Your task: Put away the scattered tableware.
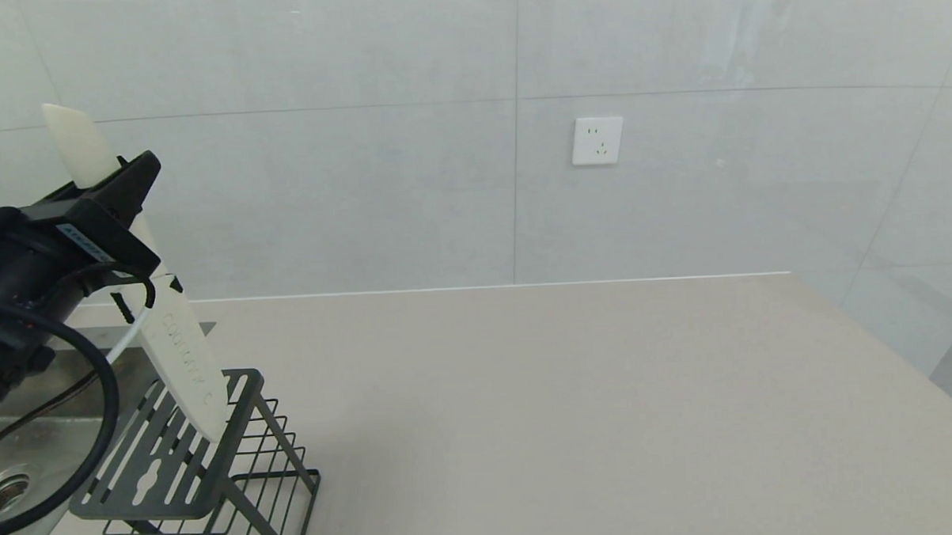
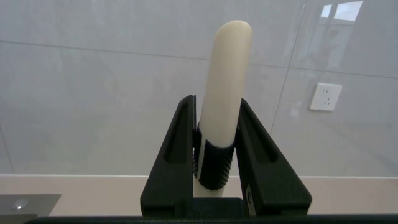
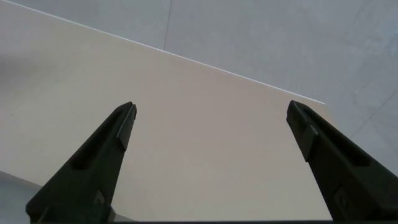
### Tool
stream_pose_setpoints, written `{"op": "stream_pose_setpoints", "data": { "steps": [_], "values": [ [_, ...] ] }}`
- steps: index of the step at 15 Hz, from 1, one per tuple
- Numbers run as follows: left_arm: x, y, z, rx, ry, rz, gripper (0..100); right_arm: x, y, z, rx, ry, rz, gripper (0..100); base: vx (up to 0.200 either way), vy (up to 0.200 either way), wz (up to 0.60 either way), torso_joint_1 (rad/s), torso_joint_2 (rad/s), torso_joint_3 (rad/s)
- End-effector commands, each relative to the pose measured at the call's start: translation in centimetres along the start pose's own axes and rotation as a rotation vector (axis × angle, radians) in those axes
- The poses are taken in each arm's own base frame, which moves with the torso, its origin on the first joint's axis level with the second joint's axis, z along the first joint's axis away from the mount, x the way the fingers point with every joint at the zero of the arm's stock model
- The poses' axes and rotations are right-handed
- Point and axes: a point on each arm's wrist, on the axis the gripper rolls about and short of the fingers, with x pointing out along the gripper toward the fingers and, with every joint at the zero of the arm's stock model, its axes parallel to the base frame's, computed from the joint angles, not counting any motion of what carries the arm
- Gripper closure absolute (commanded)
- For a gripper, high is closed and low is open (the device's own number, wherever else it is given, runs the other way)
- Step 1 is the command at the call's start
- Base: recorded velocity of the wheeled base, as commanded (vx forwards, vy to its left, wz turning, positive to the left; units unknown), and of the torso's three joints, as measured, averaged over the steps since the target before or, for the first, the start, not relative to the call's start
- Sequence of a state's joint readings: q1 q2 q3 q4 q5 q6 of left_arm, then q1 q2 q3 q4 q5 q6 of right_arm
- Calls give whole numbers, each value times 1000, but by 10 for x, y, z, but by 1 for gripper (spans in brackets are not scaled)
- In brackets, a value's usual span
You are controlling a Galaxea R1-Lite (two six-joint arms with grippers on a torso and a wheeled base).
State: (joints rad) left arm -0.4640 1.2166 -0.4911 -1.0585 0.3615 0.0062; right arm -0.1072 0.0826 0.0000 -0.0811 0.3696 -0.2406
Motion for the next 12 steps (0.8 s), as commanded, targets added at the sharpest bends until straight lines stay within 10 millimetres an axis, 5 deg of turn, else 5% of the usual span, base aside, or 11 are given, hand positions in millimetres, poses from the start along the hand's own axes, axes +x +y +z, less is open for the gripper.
{"op": "stream_pose_setpoints", "data": {
  "steps": [1, 12],
  "values": [
    [0, 0, -1, 1, 3, 1, 100, 0, 0, 0, 0, 1, 0, 0, 0, 0, 0, 0, 0, 0],
    [-12, 3, -21, 53, 80, -12, 100, 0, 0, 0, 0, 1, 2, 0, 0, 0, 0, 0, 0, 0]
  ]
}}
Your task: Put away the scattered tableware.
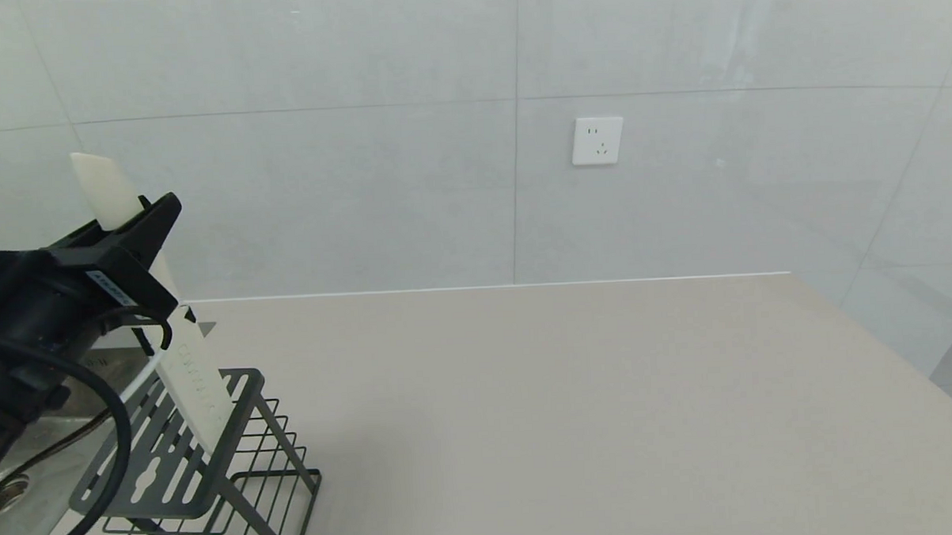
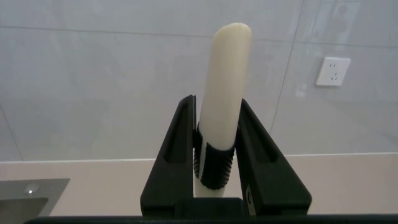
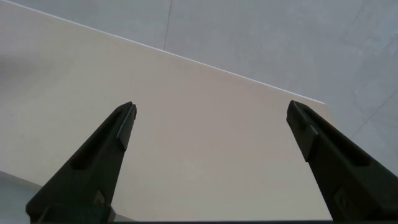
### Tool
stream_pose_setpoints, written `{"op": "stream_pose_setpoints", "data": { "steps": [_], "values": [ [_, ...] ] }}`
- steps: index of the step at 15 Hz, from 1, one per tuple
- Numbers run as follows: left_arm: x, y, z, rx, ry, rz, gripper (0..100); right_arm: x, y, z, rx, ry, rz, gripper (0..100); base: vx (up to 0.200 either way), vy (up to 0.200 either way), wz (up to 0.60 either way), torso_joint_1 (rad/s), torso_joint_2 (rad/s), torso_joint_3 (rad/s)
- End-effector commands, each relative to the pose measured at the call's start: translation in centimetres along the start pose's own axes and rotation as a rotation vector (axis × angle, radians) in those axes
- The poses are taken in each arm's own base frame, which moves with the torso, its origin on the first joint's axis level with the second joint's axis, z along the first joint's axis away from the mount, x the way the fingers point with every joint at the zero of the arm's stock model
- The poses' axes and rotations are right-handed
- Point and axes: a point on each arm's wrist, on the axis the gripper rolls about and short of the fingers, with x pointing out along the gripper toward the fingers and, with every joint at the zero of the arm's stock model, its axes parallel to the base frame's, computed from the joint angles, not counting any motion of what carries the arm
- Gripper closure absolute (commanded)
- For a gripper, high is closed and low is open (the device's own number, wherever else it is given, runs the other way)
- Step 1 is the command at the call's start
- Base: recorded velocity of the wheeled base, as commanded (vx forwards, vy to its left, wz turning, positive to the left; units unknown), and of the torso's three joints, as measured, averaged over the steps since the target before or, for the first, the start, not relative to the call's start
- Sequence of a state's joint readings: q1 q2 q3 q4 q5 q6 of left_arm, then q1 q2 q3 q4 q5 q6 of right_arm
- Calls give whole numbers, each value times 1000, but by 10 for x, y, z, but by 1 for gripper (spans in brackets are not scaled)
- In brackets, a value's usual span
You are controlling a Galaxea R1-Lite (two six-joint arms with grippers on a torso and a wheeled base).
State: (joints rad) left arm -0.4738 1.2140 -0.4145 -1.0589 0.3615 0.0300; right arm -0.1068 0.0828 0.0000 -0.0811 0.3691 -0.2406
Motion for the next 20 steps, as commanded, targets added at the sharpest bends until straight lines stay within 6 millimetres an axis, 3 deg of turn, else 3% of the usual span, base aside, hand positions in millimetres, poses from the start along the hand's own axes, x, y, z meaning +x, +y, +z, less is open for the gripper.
{"op": "stream_pose_setpoints", "data": {
  "steps": [1, 4, 8, 20],
  "values": [
    [-3, 1, -4, 8, 14, 0, 100, 0, 0, 0, 0, 1, 2, 0, 0, 0, 0, 0, 0, 0],
    [-8, 2, -11, 16, 38, -1, 100, 0, 0, 0, 0, 1, 2, 0, 0, 0, 0, 0, 0, 0],
    [-33, 11, -33, 40, 112, -3, 100, 0, 0, 0, 0, 1, 2, 0, 0, 0, 0, 0, 0, 0],
    [-44, 14, -55, 74, 208, -15, 100, 0, 0, 0, -5, -1, 3, 0, 0, 0, 0, 0, 0, 0]
  ]
}}
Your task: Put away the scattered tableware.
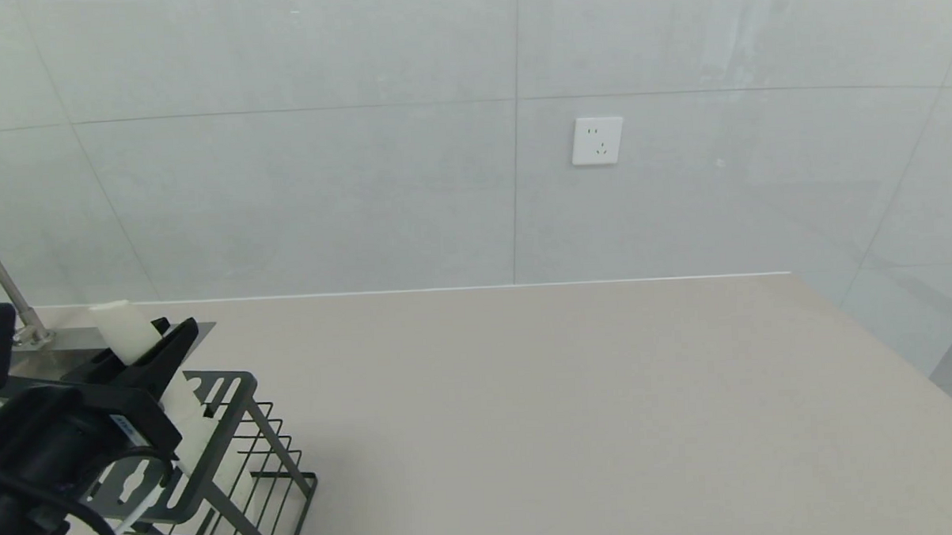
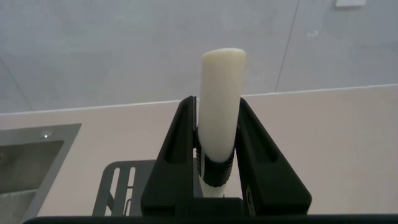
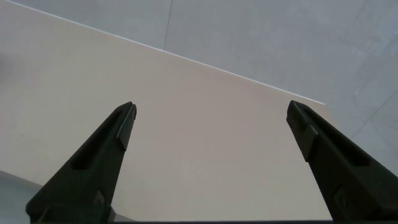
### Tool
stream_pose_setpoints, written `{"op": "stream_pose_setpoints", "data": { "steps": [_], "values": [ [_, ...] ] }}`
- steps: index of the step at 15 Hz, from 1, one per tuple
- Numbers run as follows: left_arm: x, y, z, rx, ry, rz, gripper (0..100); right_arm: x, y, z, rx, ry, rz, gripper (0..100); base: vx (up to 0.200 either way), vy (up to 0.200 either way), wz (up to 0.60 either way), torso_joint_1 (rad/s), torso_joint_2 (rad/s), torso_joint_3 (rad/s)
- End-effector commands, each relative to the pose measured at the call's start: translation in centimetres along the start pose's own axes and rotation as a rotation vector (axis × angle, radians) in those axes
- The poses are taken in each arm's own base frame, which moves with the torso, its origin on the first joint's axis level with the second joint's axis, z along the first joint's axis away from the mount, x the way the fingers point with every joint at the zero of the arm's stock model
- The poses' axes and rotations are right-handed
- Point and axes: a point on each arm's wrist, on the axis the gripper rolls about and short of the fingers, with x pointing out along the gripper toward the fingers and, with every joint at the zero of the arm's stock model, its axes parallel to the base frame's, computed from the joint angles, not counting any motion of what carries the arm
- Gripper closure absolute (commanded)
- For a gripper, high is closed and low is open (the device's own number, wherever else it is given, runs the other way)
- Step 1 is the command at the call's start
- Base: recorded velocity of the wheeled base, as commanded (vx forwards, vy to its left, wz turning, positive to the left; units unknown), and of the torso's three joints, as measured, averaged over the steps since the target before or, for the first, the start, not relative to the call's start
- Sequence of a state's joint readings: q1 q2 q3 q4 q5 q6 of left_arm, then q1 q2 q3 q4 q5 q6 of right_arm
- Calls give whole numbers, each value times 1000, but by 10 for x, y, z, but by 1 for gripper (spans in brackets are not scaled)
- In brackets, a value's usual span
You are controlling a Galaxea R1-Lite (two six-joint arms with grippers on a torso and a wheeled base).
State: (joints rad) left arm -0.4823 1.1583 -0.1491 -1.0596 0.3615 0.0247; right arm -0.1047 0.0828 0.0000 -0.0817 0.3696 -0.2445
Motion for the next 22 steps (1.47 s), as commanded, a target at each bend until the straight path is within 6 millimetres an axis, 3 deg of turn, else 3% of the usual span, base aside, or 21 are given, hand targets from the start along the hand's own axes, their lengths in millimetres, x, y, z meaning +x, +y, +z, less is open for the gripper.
{"op": "stream_pose_setpoints", "data": {
  "steps": [1, 15, 16, 22],
  "values": [
    [0, 0, -4, 7, 16, -1, 100, 0, 0, 0, -1, 0, 1, 0, 0, 0, 0, 0, 0, 0],
    [-14, 4, -34, 51, 139, -4, 100, 0, 0, 0, 0, -2, 0, 0, 0, 0, 0, 0, 0, 0],
    [-14, 4, -34, 52, 136, -5, 0, 0, 0, 0, 0, -1, 0, 0, 0, 0, 0, 0, 0, 0],
    [-15, 3, -28, 45, 104, -22, 0, 0, 0, 0, 0, -1, 0, 0, 0, 0, 0, 0, 0, 0]
  ]
}}
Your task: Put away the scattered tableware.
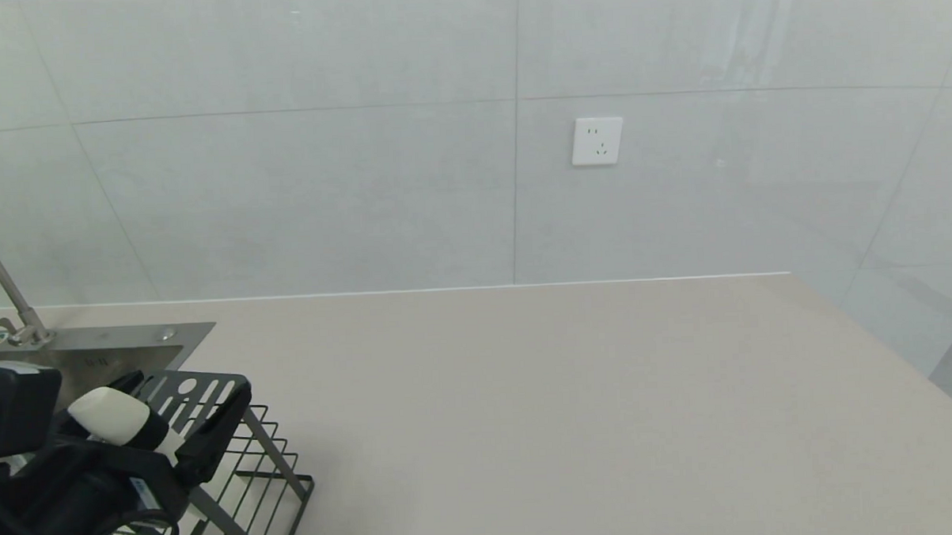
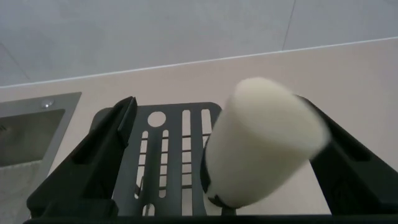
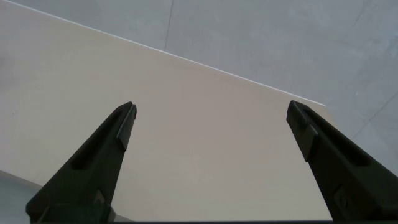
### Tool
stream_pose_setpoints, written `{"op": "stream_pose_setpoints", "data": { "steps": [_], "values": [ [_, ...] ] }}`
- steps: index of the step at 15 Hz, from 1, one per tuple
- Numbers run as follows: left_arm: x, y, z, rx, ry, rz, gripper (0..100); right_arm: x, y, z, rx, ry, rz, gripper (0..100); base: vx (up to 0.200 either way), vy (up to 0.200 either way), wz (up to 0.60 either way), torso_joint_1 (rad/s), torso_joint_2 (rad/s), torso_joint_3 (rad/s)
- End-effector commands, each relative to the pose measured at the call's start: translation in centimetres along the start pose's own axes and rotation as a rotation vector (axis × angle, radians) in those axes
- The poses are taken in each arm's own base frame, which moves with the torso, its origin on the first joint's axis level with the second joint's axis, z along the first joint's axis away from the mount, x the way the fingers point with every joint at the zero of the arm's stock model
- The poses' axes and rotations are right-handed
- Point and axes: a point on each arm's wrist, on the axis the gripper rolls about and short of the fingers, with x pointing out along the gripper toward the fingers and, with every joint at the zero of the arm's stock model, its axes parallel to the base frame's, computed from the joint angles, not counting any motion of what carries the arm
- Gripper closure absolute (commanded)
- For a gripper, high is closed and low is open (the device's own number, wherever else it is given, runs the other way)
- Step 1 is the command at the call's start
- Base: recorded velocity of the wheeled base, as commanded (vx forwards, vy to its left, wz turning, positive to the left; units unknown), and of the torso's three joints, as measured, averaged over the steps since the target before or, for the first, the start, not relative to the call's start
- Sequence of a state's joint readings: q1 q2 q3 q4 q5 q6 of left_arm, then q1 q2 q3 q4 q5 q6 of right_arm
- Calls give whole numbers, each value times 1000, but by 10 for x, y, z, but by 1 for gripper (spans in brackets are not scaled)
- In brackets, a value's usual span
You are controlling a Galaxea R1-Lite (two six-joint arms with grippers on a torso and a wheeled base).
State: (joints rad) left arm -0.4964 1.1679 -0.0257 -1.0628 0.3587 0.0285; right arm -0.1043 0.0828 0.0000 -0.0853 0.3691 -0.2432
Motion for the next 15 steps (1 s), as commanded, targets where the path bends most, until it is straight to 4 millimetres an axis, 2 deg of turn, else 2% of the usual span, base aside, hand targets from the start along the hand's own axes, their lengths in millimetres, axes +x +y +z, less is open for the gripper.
{"op": "stream_pose_setpoints", "data": {
  "steps": [1, 5, 6, 8, 11, 13, 15],
  "values": [
    [-3, 1, 6, -12, -37, 1, 0, 0, 0, 0, -1, -1, 2, 0, 0, 0, 0, 0, 0, 0],
    [-27, 13, 21, -71, -182, 35, 0, 0, 0, 0, 3, 1, 1, 0, 0, 0, 0, 0, 0, 0],
    [-27, 13, 21, -71, -182, 35, 0, 0, 0, 0, 3, 1, 1, 0, 0, 0, 0, 0, 0, 0],
    [-48, 22, 29, -111, -287, 96, 0, 0, 0, 0, 7, 5, 3, 0, 0, 0, 0, 0, 0, 0],
    [-74, 31, 19, -109, -275, 118, 0, 0, 0, 0, 7, 5, 3, 0, 0, 0, 0, 0, 0, 0],
    [-101, 40, -1, -52, -218, 119, 0, 0, 0, 0, 7, 4, 5, 0, 0, 0, 0, 0, 0, 0],
    [-118, 46, 1, -44, -202, 118, 0, 0, 0, -1, 10, 7, 5, 0, 0, 0, 0, 0, 0, 0]
  ]
}}
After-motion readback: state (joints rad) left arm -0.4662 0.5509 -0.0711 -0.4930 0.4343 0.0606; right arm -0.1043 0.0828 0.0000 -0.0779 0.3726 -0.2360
